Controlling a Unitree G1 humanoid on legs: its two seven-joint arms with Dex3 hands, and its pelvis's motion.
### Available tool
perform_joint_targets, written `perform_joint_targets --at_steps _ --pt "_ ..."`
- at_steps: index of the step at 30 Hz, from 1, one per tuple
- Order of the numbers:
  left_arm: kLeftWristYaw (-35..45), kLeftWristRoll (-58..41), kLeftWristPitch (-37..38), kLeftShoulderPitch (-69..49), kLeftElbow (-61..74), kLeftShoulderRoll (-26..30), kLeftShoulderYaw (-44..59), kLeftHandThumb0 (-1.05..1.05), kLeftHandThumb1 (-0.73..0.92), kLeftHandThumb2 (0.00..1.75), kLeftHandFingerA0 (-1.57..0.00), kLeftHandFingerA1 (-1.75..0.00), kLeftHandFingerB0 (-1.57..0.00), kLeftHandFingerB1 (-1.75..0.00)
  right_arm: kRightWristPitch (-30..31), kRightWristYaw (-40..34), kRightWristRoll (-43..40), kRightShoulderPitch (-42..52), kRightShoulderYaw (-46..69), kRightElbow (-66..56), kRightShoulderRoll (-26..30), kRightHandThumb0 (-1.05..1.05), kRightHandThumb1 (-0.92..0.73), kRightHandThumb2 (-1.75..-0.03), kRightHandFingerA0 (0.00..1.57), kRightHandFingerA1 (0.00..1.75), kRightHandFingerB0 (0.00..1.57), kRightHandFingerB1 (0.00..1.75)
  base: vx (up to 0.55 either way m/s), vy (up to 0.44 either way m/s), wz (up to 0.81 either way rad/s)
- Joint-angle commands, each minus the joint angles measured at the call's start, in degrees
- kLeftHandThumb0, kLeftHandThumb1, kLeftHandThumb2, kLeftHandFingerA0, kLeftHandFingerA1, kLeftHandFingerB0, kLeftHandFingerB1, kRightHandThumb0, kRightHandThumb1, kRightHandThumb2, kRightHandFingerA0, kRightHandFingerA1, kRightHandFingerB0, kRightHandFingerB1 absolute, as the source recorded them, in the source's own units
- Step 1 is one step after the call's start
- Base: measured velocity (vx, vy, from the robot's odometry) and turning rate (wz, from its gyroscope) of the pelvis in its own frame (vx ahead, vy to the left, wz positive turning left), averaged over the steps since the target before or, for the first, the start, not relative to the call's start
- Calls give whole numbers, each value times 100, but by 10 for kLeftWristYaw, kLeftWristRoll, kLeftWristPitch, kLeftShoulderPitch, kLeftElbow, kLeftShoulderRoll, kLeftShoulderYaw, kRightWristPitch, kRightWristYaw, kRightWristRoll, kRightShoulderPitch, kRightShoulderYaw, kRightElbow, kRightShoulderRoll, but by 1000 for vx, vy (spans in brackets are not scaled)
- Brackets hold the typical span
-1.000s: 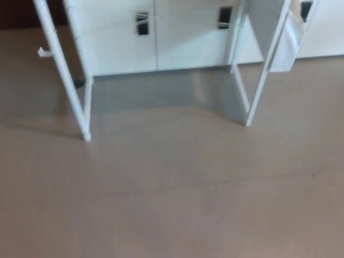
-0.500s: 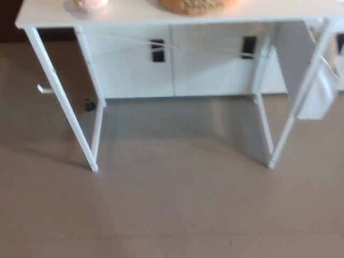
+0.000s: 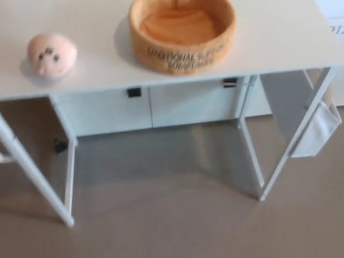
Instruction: The robot walks towards a table in front, picks a dumpling toy with left hand and puts it in an orange round plate
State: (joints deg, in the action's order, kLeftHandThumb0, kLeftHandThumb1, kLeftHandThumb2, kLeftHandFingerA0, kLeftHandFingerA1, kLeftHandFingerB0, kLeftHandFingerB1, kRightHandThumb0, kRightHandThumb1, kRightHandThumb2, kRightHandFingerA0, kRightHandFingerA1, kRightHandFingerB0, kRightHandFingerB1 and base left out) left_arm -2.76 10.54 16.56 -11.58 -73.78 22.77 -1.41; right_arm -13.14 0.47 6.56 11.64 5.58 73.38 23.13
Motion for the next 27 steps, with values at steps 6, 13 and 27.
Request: perform_joint_targets --at_steps 6,13,27 --pt "-2 4 -6 -22 -7 6 -2 -14 62 58 -69 -59 -34 -37 5 -10 6 10 -5 16 4 4 -53 -55 65 48 53 41 280 -2 13" --pt "-3 9 -8 -15 -7 10 -7 -15 62 58 -66 -56 -34 -37 8 -24 10 4 -13 15 1 3 -52 -55 64 47 52 41 252 -305 13" --pt "-1 12 -4 -5 -2 14 -8 -21 63 60 -66 -63 -33 -39 -1 -29 2 15 -9 11 -4 5 -52 -55 66 48 52 42 163 56 -1"
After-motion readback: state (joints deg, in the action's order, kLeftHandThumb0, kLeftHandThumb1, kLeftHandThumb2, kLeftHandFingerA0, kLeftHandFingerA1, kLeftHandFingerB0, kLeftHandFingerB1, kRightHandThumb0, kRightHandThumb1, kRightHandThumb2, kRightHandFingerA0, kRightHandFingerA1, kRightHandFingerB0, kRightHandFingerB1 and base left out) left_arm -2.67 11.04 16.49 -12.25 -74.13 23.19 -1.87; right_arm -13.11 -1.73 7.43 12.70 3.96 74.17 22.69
